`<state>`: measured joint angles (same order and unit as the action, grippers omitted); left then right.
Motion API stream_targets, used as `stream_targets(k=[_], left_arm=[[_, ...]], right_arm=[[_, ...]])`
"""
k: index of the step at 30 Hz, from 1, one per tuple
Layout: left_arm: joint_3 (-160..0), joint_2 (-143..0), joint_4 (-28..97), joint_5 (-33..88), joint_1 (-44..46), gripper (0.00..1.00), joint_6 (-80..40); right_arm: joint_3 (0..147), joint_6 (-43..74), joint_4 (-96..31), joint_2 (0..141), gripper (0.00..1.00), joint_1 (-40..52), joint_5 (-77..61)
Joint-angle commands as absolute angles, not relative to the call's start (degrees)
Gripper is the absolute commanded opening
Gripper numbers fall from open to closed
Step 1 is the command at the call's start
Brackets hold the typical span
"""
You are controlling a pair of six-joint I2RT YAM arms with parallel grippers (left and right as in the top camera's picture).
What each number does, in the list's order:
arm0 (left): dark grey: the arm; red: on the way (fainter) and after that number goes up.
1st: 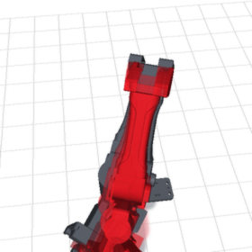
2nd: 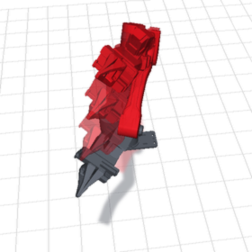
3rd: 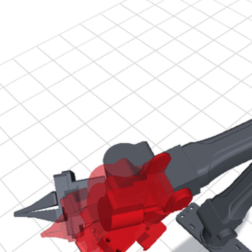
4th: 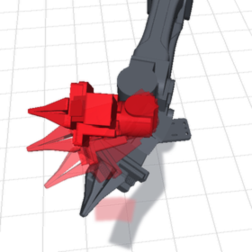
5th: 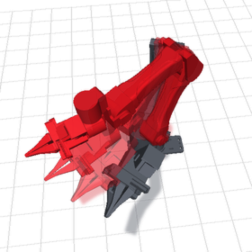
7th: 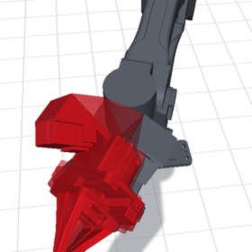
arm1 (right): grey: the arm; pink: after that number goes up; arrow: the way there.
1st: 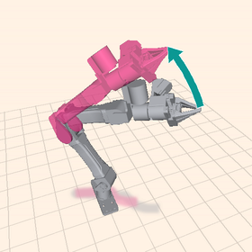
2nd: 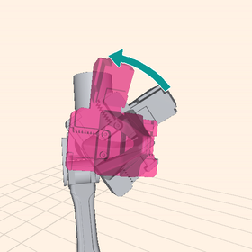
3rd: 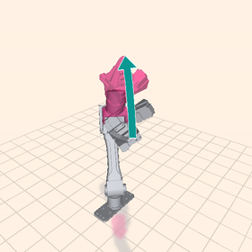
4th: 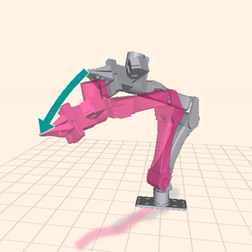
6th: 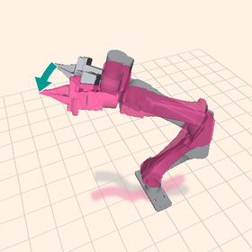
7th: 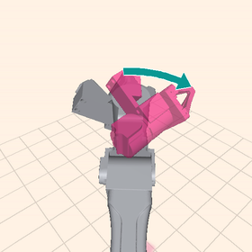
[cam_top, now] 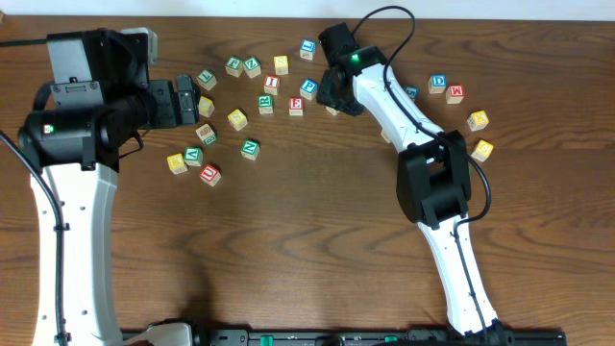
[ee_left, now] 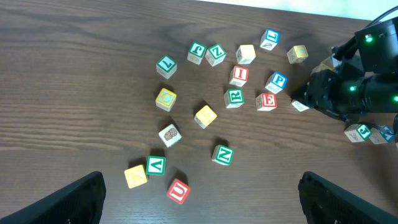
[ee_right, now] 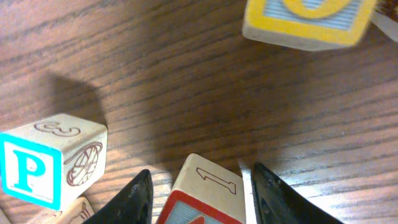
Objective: Spell out AI2
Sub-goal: 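Lower the right gripper and grasp the red A block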
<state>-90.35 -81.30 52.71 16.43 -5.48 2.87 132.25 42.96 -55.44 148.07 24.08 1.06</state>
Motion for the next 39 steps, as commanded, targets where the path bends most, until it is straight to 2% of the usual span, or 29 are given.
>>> stream_targets(k=[1,10,20,25,29,39], left_arm=[[-91.72,-81.65,52.93,16.91,-5.72,0.98,3.4],[-91.72,-81.65,52.93,16.91,-5.72,0.98,3.4],[-91.72,-81.65,52.93,16.91,-5.72,0.98,3.4],[-91.72,-81.65,52.93,16.91,-5.72,0.98,3.4],[-91.72,-81.65,52.93,16.91,-5.72,0.98,3.4],[-91.72,-81.65,52.93,16.91,-5.72,0.98,3.4]], right_arm=[[131.57,34.37,-55.9,148.27,0.4,24.05,1.37],[131.57,23.09,-56.77,148.24,0.37,23.88,1.34],[131.57,-0.51,-58.54,148.24,0.38,23.94,1.34],[131.57,1.76,-58.63,148.24,0.5,23.7,0.08],[131.57,7.11,-58.65,148.24,0.5,23.64,-0.43],[132.29,15.0,-58.35,148.18,0.33,23.57,-0.6]])
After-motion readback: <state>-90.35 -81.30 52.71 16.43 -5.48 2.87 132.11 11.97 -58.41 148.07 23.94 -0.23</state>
